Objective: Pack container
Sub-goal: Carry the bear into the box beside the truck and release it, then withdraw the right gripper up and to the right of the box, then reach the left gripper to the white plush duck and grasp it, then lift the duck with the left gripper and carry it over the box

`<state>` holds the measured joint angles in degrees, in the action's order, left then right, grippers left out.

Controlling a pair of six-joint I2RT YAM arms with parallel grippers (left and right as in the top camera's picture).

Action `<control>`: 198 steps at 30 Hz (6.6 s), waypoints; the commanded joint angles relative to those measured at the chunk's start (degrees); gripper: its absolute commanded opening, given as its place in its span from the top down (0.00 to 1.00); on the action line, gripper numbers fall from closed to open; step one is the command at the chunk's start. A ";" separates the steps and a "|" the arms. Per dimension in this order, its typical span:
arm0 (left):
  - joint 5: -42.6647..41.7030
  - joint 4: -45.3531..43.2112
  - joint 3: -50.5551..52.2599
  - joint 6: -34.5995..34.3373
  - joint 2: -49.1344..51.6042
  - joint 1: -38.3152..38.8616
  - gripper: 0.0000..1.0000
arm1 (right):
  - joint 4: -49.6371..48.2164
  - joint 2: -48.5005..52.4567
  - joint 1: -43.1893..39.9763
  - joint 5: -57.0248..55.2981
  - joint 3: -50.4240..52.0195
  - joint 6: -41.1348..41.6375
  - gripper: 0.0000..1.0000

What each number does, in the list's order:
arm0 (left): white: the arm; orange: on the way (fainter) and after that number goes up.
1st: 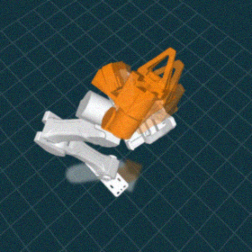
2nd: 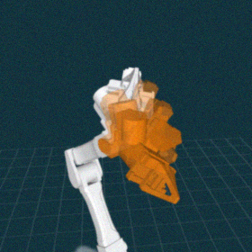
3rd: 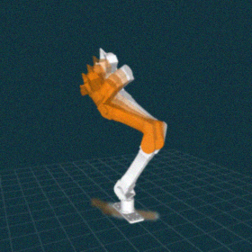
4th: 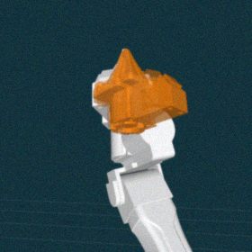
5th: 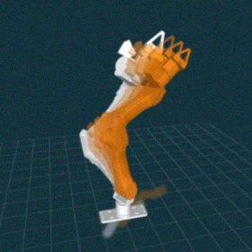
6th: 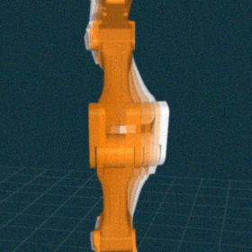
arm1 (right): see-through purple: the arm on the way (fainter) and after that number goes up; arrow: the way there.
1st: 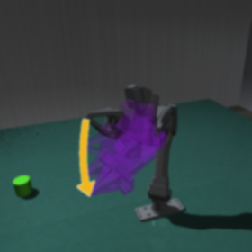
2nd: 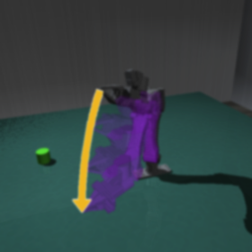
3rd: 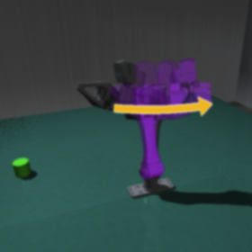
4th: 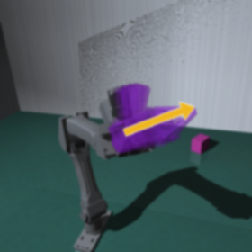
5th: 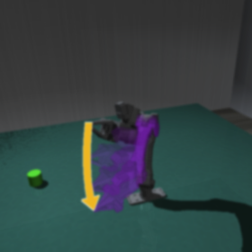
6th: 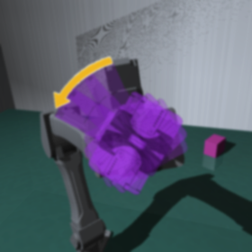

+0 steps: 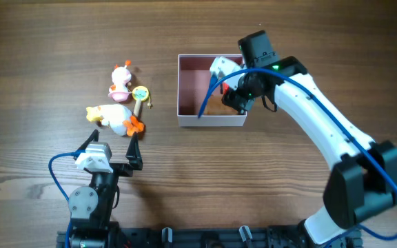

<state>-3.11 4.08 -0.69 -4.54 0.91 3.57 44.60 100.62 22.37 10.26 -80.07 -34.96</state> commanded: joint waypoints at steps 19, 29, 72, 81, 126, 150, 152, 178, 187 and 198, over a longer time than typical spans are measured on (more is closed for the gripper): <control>-0.92 0.02 0.35 1.11 -0.09 -0.52 0.00 | 10.95 -10.19 -17.25 -16.24 -1.95 39.65 0.00; -0.92 0.02 0.35 1.11 -0.09 -0.52 0.00 | 10.88 -10.19 -17.25 -16.26 -1.95 39.60 0.00; -19.78 36.41 -58.31 -6.91 87.52 -0.90 0.00 | 10.01 -10.19 -17.25 -16.26 -1.95 39.58 0.01; -6.38 35.82 -58.31 -30.88 88.98 -4.72 0.01 | 10.01 -10.19 -17.25 -16.26 -1.95 39.60 0.01; 10.03 48.13 -67.78 -34.91 98.38 -6.49 0.02 | 9.99 -10.19 -17.25 -16.26 -1.95 39.60 0.01; 7.67 46.34 -65.57 -33.20 99.67 -6.47 0.39 | 9.86 -10.19 -17.25 -16.26 -1.95 39.60 0.00; 7.67 46.31 -64.63 -33.20 99.67 -6.49 0.41 | 9.86 -10.19 -17.25 -16.26 -1.95 39.60 0.00; -6.73 47.47 -64.30 -24.22 99.25 -6.47 0.96 | 9.86 -10.19 -17.25 -16.26 -1.95 39.58 0.00; -6.95 54.31 -72.28 -24.22 89.26 -5.35 0.96 | 9.86 -10.19 -17.25 -16.26 -1.95 39.58 0.01; -6.91 54.99 -72.72 -24.24 74.16 1.60 0.96 | 9.86 -10.19 -17.25 -16.26 -1.95 39.60 0.00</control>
<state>-9.32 58.48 -72.75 -29.61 77.54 3.88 54.65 91.37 5.15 -5.19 -81.01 3.68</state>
